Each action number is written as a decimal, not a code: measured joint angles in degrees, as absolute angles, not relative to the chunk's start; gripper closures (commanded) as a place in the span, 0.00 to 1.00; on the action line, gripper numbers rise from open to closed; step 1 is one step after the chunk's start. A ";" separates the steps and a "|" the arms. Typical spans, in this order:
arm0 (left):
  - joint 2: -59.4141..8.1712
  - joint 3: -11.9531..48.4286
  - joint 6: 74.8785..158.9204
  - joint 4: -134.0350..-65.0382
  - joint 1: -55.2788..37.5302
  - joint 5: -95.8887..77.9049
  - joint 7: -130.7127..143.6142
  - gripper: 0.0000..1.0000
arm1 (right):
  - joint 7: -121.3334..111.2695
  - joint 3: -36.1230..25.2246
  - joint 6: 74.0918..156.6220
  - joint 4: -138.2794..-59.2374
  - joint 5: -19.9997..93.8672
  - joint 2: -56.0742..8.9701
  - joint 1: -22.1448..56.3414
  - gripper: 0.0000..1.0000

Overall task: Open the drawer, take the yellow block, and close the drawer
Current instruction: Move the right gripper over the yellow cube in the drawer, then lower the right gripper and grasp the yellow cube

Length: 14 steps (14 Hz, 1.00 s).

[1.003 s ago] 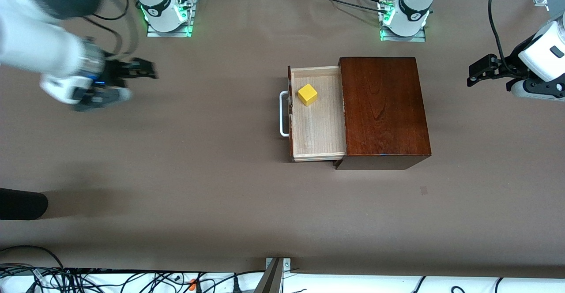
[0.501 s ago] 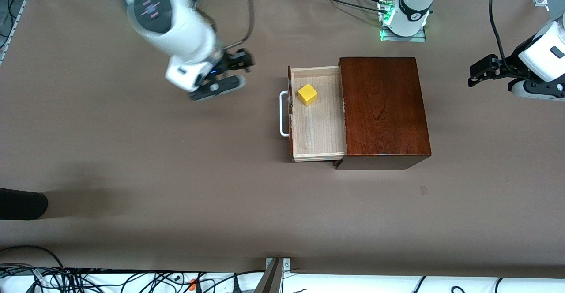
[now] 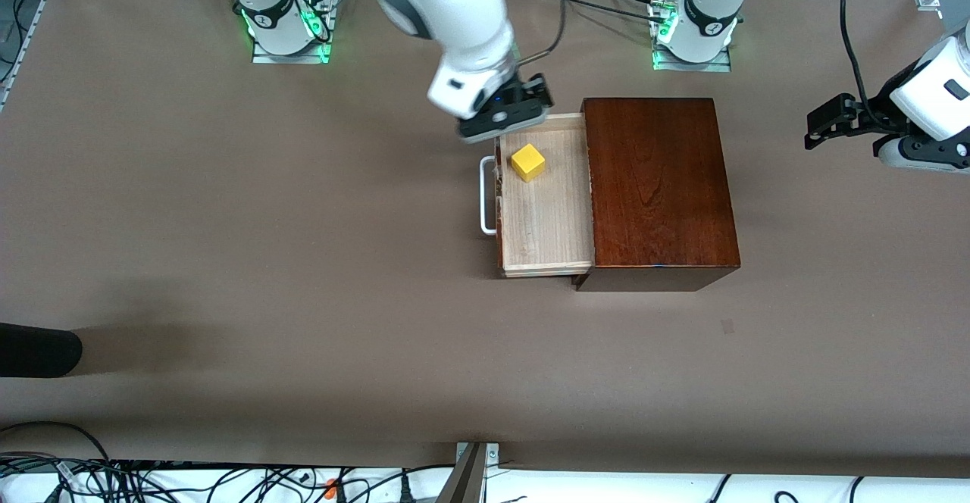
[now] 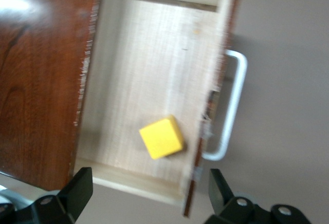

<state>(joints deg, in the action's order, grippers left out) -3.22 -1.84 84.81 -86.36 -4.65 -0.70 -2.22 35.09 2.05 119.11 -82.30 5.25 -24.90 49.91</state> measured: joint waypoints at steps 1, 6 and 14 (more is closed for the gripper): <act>-3.22 -1.84 84.81 -86.36 -4.65 -0.70 -2.22 0.00 | 35.20 2.04 121.25 -82.27 2.91 -25.89 51.38 0.00; -3.22 -1.84 84.82 -86.36 -4.65 -0.69 -2.22 0.00 | 34.97 1.62 128.10 -82.04 -3.25 -31.03 53.30 0.00; -3.23 -1.48 84.81 -86.36 -4.80 -0.69 -2.22 0.00 | 30.75 1.47 129.78 -81.73 -6.53 -37.25 53.57 0.14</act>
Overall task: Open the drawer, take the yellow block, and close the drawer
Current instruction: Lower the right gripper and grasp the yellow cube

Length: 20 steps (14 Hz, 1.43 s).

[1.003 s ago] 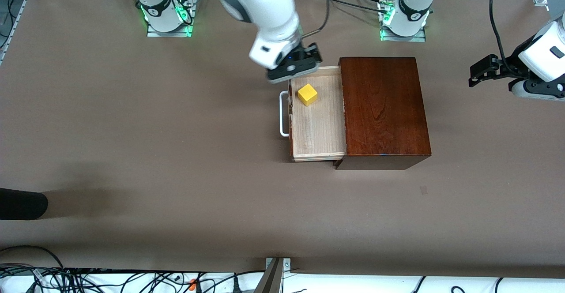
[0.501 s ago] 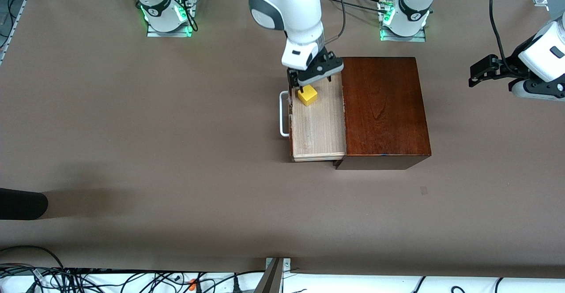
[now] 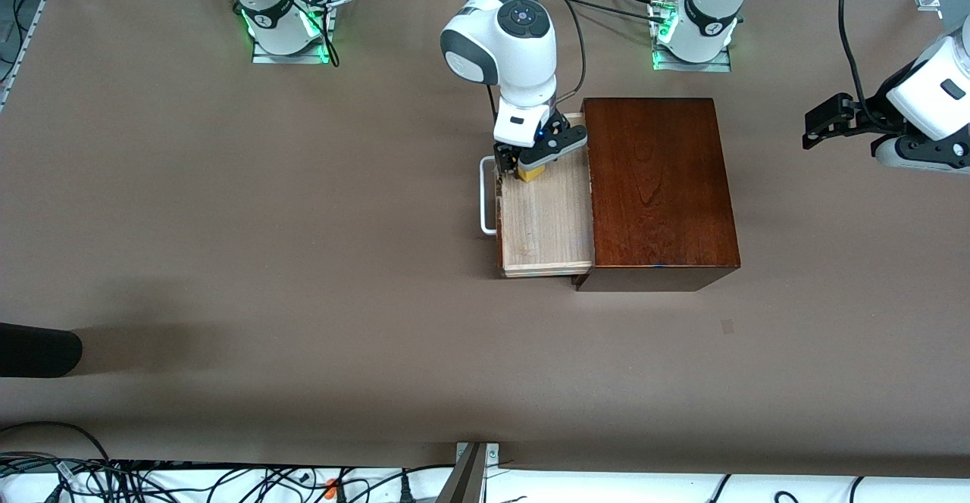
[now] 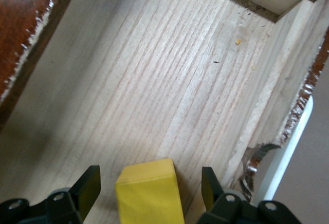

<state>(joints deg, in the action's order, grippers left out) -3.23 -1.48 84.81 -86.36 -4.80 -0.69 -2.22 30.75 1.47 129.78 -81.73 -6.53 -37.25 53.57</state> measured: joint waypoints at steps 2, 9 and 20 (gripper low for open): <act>-3.23 -1.45 84.81 -86.36 -4.81 -0.69 -2.22 0.00 | 30.40 1.45 129.79 -81.73 -6.54 -37.35 53.58 0.14; -3.23 -1.39 84.81 -86.36 -4.87 -0.69 -2.22 0.00 | 30.37 1.48 129.46 -81.61 -6.54 -37.47 54.30 0.14; -3.23 -1.39 84.81 -86.36 -4.87 -0.69 -2.22 0.00 | 29.86 1.46 122.08 -79.00 -6.58 -39.48 55.22 0.81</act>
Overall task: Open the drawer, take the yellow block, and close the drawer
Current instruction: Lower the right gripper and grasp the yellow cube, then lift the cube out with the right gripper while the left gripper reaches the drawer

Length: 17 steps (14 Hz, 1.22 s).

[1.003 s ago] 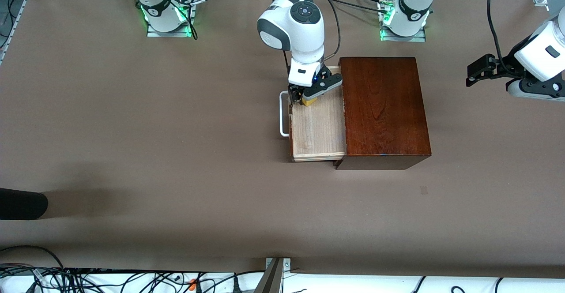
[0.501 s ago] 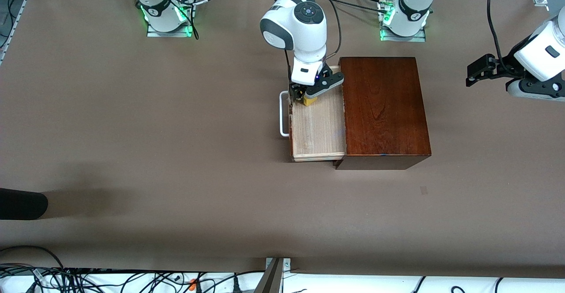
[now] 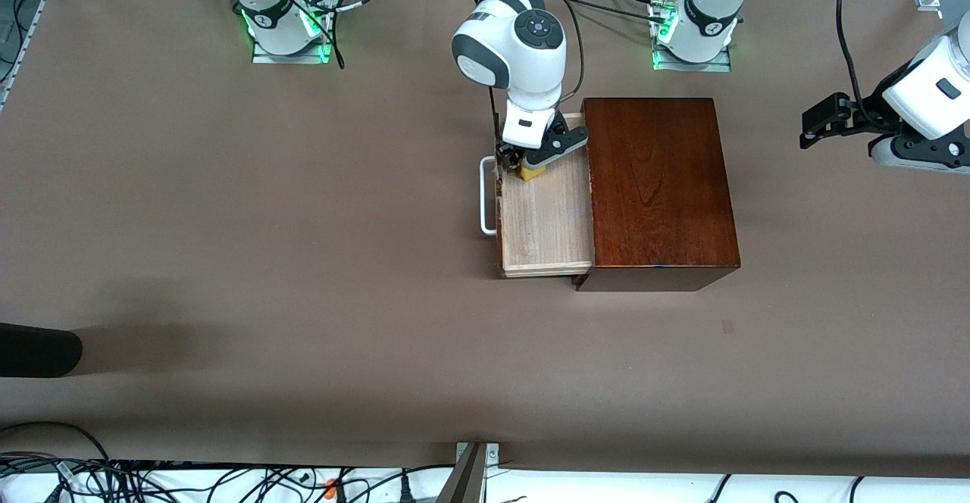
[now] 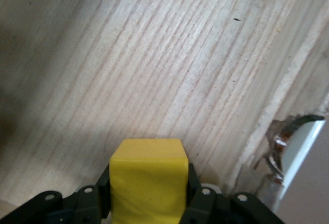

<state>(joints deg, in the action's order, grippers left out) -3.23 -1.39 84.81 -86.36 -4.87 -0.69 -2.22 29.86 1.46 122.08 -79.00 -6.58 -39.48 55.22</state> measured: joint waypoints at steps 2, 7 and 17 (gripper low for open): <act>-3.23 -1.39 84.81 -86.36 -4.87 -0.69 -2.22 0.00 | 29.86 1.44 117.34 -75.48 -6.58 -39.33 55.21 0.81; -3.23 -1.39 84.81 -86.36 -4.88 -0.69 -2.22 0.00 | 29.94 -0.22 105.42 -65.66 -2.06 -34.64 53.00 0.80; -3.43 2.36 84.71 -86.41 -5.18 -0.70 -2.32 0.00 | 16.14 -17.27 93.41 -73.89 8.78 -31.13 34.19 0.80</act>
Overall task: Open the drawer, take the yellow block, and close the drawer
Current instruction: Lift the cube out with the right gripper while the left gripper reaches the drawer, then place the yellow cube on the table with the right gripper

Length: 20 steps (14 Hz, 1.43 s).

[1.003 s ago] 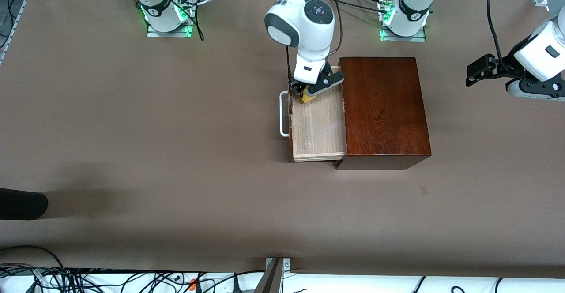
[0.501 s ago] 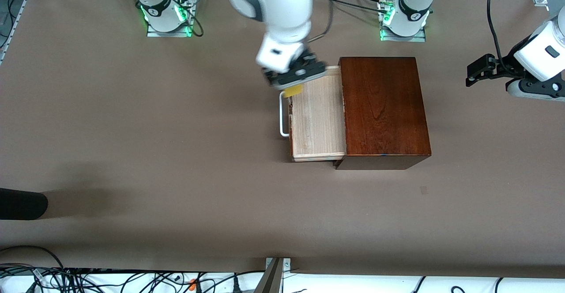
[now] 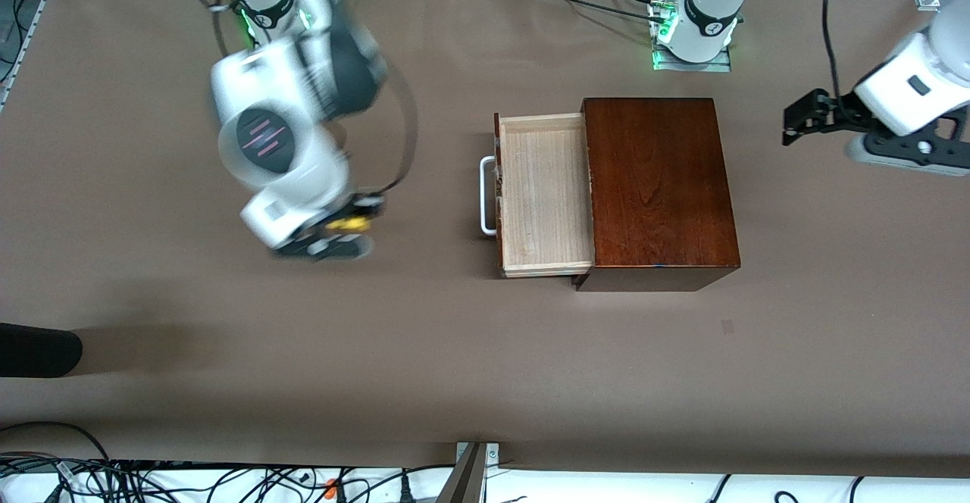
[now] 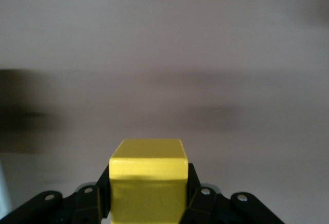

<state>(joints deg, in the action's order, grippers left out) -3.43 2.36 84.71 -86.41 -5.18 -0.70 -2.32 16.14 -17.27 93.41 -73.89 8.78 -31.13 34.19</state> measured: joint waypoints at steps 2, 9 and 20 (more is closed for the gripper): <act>-4.07 6.28 84.80 -86.43 -5.30 -0.70 -2.16 0.00 | 9.83 -17.50 94.53 -77.53 9.45 -31.23 26.97 0.80; -7.03 15.57 85.93 -79.39 -11.23 -0.72 -2.09 0.00 | 6.84 -17.98 119.21 -101.11 9.62 -29.74 21.97 0.79; -19.61 16.53 95.87 -78.31 -37.98 3.85 -23.87 0.00 | 5.63 -17.70 134.06 -114.73 9.62 -22.62 22.98 0.00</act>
